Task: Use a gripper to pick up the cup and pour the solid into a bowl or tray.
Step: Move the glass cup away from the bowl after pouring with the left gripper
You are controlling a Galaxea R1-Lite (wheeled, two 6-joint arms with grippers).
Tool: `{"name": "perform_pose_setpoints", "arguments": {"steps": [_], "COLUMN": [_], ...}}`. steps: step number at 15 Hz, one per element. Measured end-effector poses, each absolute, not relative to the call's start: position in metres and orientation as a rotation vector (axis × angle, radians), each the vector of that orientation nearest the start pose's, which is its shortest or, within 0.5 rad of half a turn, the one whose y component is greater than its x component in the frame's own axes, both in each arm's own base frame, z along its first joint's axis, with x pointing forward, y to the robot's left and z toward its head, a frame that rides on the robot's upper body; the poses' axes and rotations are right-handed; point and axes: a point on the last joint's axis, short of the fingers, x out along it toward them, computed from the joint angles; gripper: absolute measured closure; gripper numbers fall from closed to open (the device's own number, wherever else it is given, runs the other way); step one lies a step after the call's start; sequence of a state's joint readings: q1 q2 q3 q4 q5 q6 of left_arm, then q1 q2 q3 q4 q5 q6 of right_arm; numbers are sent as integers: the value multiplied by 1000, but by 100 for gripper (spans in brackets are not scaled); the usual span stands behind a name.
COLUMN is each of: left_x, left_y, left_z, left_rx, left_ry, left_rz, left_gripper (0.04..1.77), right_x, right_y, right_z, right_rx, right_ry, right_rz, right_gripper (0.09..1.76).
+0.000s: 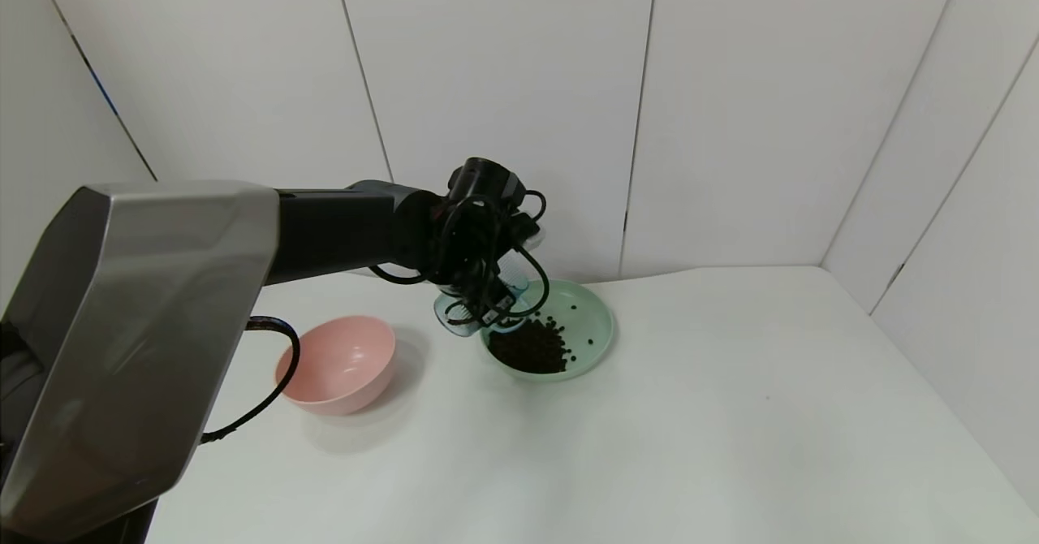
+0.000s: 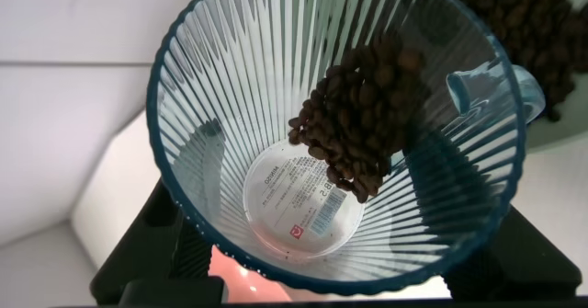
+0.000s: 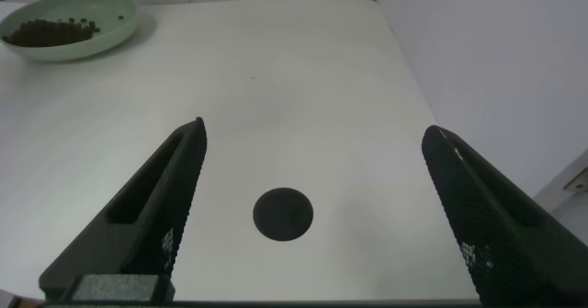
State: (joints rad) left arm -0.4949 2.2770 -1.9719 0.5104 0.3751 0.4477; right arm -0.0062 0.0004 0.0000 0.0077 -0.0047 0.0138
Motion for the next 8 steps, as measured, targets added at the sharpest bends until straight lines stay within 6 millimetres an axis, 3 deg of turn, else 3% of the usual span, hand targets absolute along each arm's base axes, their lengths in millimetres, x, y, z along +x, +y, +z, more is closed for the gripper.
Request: {"name": "perform_pose_setpoints", "arguments": {"steps": [8], "left_x": [386], "left_y": [-196], "left_z": [202], "left_rx": [387], "left_ry": [672], "left_rz": [-221], "left_gripper": [50], "right_x": [-23], "right_y": [0], "right_z": [75], "right_rx": [13], "right_ry": [7], "right_rz": [-11], "right_gripper": [14]}}
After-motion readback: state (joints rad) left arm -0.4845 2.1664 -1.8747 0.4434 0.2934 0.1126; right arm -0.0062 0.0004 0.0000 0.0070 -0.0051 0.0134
